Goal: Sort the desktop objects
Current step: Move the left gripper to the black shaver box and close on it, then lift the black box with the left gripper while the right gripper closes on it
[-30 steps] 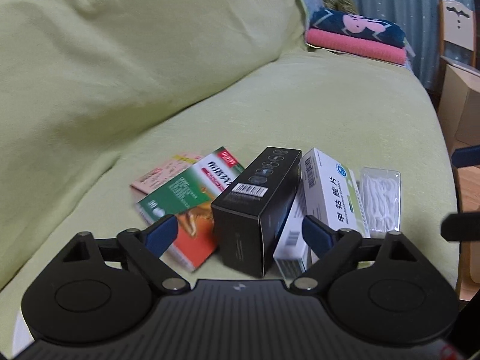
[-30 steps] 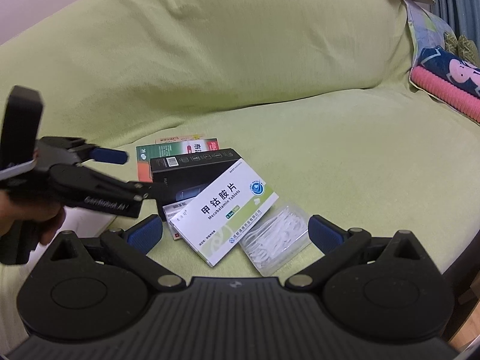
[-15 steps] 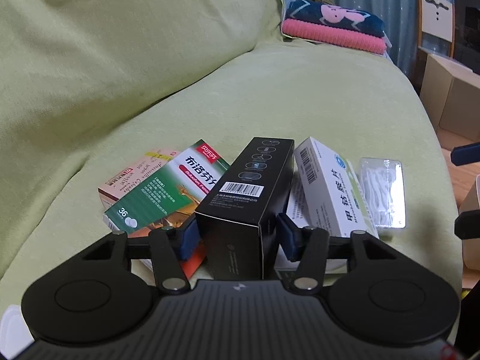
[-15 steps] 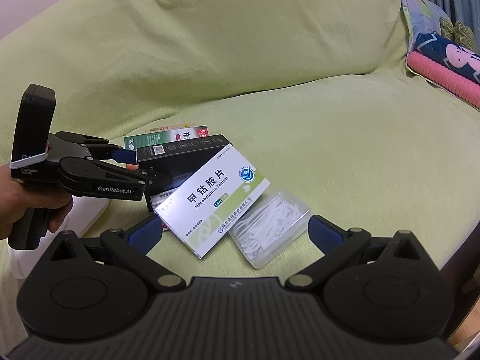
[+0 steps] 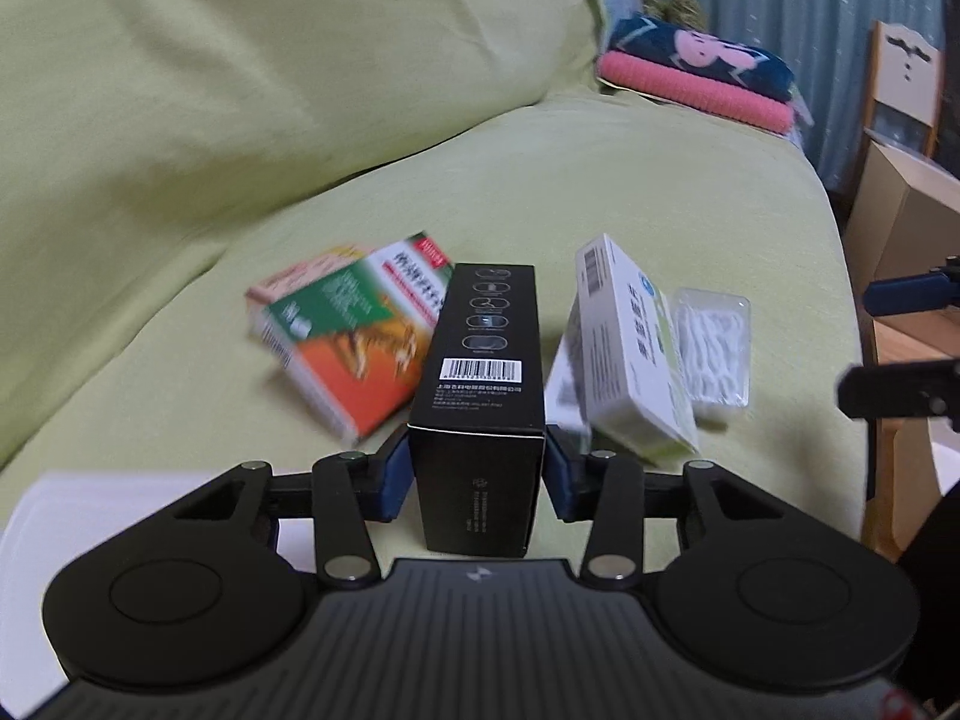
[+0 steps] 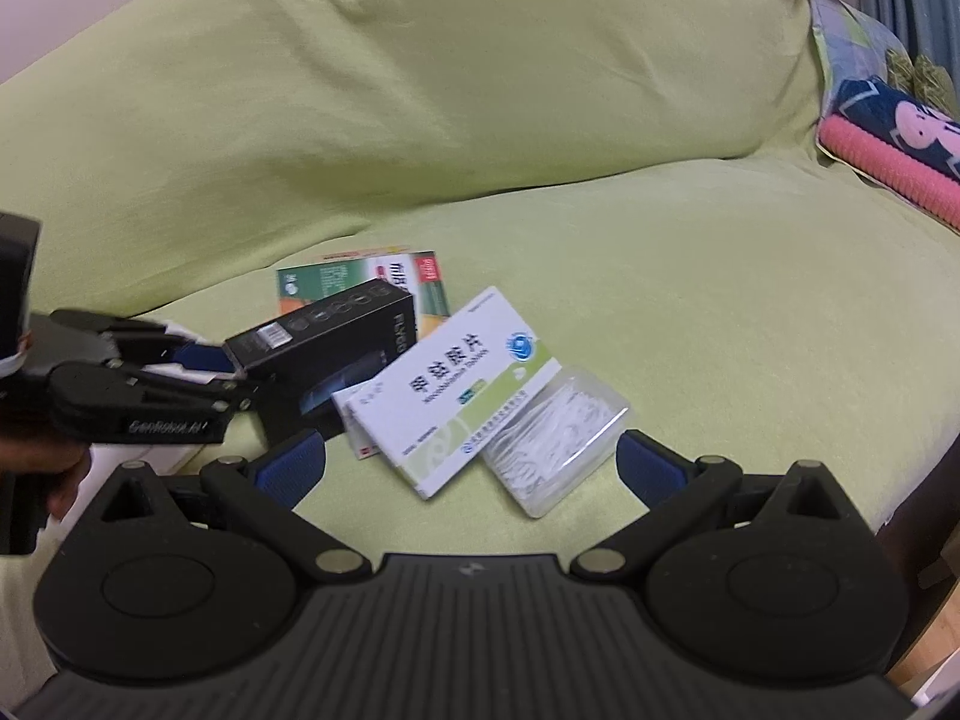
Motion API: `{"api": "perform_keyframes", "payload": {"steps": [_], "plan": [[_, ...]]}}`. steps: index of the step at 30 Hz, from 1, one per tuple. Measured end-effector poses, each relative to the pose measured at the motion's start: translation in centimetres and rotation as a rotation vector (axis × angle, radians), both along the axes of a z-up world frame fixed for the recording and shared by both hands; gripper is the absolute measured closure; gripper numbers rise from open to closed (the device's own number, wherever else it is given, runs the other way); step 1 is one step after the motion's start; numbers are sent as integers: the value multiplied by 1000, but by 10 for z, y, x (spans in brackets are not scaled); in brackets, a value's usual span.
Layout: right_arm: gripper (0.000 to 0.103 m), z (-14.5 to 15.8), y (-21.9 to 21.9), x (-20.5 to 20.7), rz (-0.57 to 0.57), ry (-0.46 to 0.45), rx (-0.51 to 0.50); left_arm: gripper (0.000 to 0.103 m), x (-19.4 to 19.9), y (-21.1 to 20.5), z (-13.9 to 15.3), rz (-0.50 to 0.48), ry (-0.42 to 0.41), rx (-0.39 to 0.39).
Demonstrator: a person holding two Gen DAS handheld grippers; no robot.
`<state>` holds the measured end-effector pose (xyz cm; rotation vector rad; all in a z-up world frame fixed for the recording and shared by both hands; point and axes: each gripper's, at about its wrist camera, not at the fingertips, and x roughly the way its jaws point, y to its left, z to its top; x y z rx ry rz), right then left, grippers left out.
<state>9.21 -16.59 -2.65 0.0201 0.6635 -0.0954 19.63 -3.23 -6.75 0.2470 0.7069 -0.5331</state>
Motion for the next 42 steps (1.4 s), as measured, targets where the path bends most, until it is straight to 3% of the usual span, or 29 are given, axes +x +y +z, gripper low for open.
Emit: {"api": "perform_keyframes", "payload": {"steps": [5,12,24,26,33,39,42], "plan": [[1,4,13,-5,26,12,26,54,-41,18,4,77,23,-30],[1,3,33,-2,75,58,155,54,-88,27,2,151,62,-78],[1,-9,64,21,110,162,320,49,-116,14,3,175,60,-62],[5,-12,70,27,117,189,319,45,-119,13,3,172,57,-71],[15,-29,83,51,101,290,325,45,-129,19,0,138,45,-83],[31,-42,92,70,94,350,305,45,-132,28,-3,121,58,-102],[33,-45,94,76,81,364,284,45,-132,30,-4,115,58,-104]]}}
